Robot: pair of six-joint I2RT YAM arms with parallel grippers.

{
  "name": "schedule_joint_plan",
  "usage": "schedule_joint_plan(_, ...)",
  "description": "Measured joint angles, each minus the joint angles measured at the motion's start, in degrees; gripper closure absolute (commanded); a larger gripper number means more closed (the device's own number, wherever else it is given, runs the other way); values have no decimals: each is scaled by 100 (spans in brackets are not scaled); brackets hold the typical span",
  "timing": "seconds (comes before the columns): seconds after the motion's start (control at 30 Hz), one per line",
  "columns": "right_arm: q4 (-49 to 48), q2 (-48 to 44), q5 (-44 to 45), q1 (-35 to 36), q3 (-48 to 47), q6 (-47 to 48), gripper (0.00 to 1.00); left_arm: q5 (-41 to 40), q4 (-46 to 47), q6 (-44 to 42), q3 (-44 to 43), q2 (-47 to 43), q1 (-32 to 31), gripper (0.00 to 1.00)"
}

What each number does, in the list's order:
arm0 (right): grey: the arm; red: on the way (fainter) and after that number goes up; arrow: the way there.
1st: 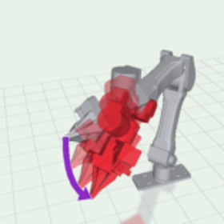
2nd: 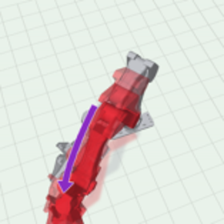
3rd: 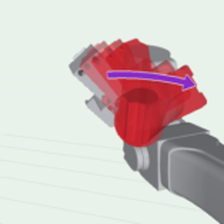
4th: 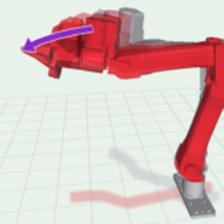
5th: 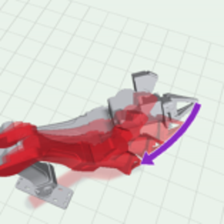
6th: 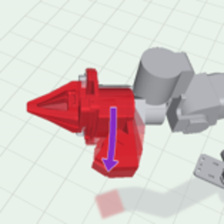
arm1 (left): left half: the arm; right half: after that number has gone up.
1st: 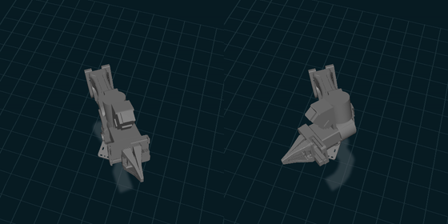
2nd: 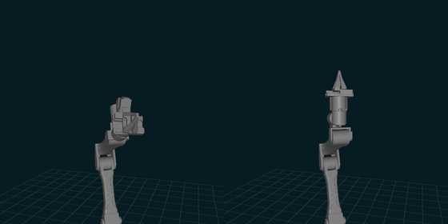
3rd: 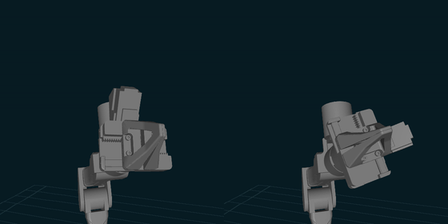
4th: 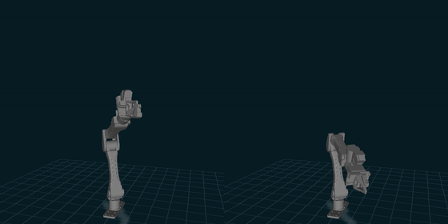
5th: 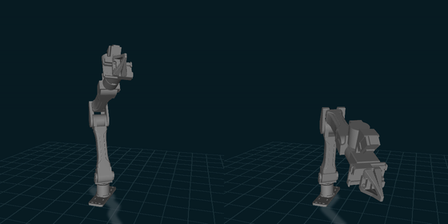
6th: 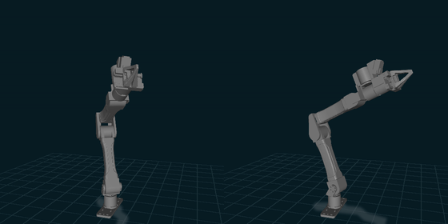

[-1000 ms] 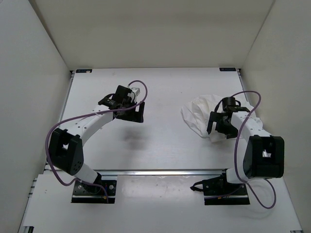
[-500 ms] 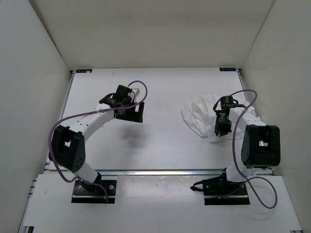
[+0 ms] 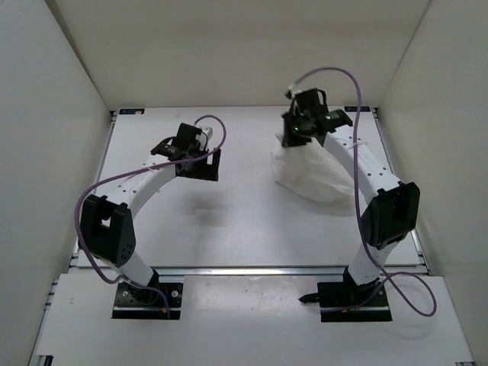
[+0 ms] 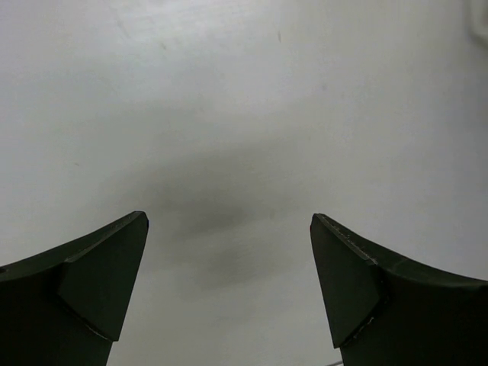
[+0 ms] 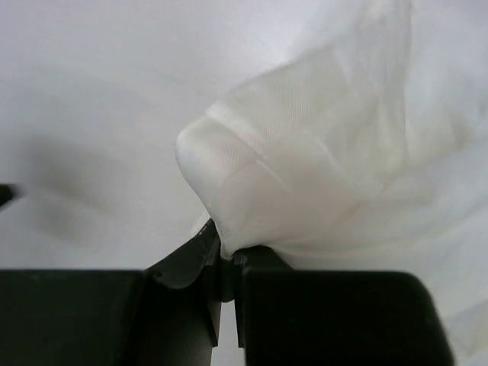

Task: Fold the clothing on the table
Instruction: Move the skirt to the center of the board

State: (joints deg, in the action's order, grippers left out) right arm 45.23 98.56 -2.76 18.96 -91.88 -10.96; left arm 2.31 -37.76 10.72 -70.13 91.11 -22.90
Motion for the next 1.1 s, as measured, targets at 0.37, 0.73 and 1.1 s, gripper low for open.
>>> schedule_joint_plan(0.37,-284,-341,-1773,1722,-2830,-192,99,-1311,-92,221,-1366,-1224,1078,1)
schedule_joint_plan(0.73,-1620,-1012,-2717,-94,-284,-704,67,-1386,608,282,-1814,-1950,557,1)
schedule_joint_plan(1.1,-1738,138,-2448,-1137,1362,-540,1,-568,1005,402,341,-911,31,2)
